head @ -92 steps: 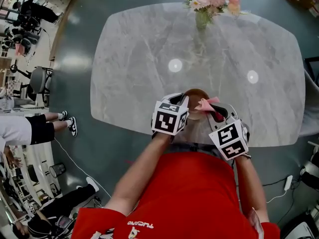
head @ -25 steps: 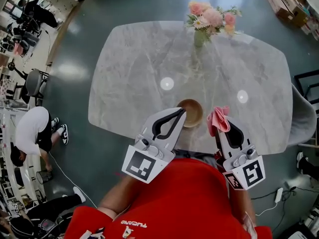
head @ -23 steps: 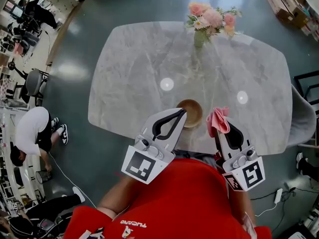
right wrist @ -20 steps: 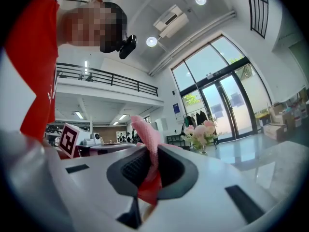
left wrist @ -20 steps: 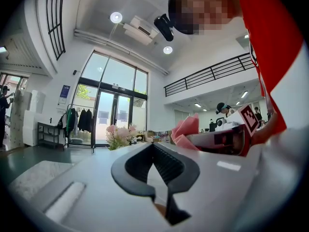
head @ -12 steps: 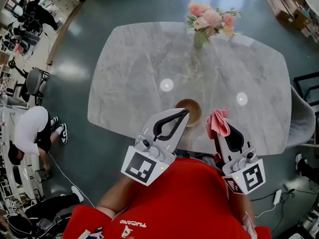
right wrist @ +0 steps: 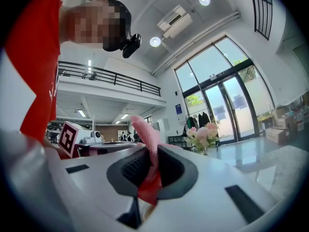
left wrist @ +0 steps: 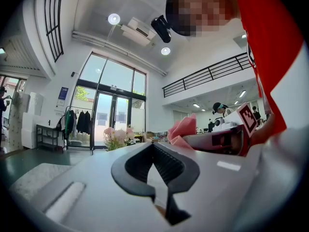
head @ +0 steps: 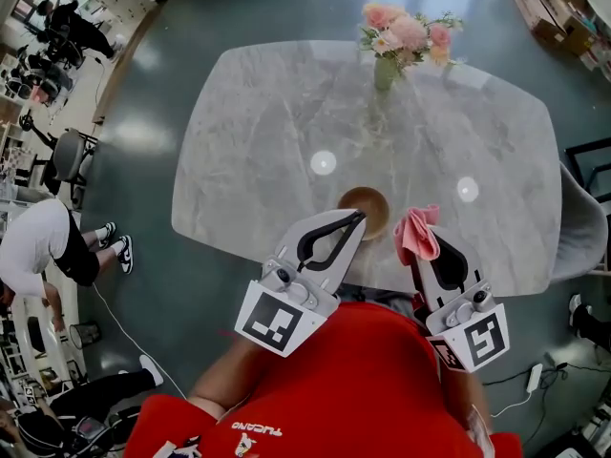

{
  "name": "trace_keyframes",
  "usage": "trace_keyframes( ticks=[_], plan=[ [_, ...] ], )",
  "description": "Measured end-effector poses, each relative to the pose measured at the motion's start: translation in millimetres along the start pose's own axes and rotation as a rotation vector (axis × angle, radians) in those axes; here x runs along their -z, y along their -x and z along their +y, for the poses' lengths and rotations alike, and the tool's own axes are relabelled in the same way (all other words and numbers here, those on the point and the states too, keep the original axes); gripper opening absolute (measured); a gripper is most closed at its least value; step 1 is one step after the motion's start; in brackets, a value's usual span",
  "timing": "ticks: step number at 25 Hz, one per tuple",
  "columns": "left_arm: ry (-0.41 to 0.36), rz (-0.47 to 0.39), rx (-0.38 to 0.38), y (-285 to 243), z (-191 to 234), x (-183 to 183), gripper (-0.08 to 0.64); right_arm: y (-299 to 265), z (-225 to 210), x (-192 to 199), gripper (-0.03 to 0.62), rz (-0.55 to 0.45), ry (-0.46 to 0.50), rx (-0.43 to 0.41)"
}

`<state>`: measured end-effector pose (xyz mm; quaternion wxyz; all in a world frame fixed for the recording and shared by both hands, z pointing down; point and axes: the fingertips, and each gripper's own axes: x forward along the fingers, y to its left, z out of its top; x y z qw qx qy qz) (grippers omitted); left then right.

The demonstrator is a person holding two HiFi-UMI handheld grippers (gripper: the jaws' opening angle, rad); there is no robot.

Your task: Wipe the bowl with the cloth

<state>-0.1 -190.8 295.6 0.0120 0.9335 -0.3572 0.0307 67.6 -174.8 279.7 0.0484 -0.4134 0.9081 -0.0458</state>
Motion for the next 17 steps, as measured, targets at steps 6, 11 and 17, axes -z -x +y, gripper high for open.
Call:
trace_keyframes(
  ticks=[6, 11, 17],
  plan=[
    [0.005, 0.001, -0.011, 2, 5, 4, 0.006, -2, -2, 1, 0.023, -0.009, -0.001, 0.009],
    [0.007, 0.011, -0.016, -1, 8, 9, 0.006, -2, -8, 5, 0.023, -0.011, -0.007, 0.022],
    [0.007, 0.01, -0.01, 10, -6, 0, 0.006, 11, 2, -2, 0.023, -0.006, -0.009, 0.029]
  ],
)
